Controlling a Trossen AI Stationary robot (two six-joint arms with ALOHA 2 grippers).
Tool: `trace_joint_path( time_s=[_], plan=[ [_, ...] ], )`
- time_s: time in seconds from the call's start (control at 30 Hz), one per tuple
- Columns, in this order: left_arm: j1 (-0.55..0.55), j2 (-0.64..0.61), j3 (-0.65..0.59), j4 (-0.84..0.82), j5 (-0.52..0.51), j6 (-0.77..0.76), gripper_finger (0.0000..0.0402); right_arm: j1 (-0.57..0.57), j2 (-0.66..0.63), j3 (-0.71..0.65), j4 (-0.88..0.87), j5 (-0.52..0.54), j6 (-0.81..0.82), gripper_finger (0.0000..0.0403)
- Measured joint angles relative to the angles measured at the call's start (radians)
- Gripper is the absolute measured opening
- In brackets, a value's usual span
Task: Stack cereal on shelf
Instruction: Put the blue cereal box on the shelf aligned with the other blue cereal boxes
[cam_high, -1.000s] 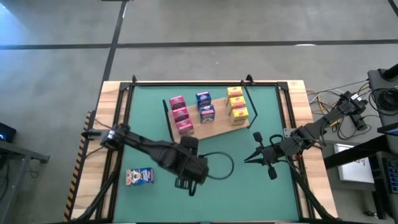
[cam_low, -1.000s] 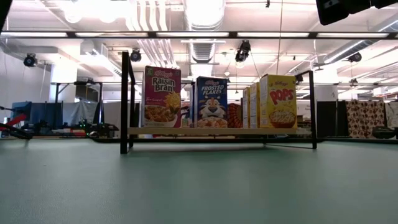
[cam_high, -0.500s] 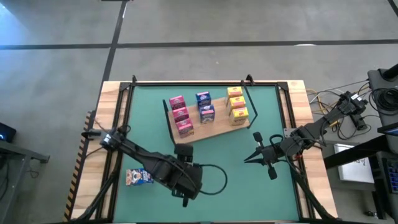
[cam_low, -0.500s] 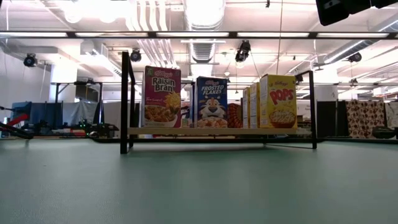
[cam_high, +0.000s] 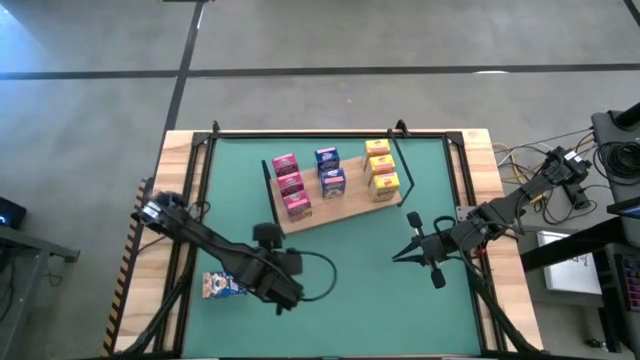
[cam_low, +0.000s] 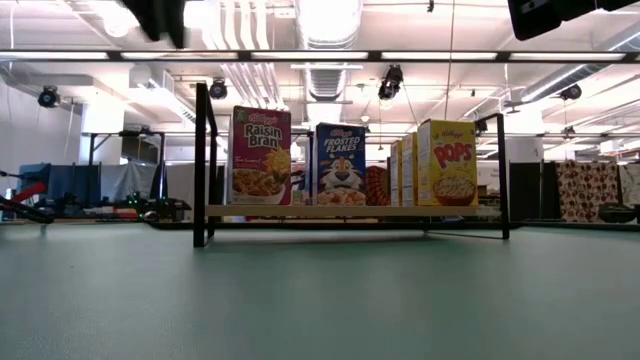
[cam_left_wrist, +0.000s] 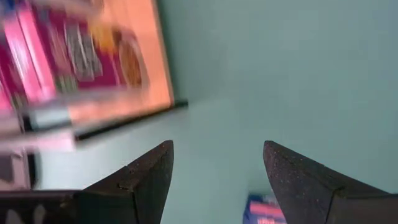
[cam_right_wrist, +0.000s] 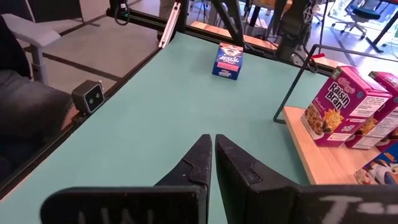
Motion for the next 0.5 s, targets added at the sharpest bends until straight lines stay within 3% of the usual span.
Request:
trace_joint_path(
  time_s=[0.27,0.5],
  plan=[
    [-0.055,-0.149,-0.265,0.014,0.073,-0.201,0.0231,0.000,0.000,0.000,0.020,0.001,-0.019,0.0013],
    [-0.112,-0.213,-0.405,0.023,0.156,-0.271,0.0231,0.000,0.000,0.000,0.026,0.000,-0.025,0.0013]
  ],
)
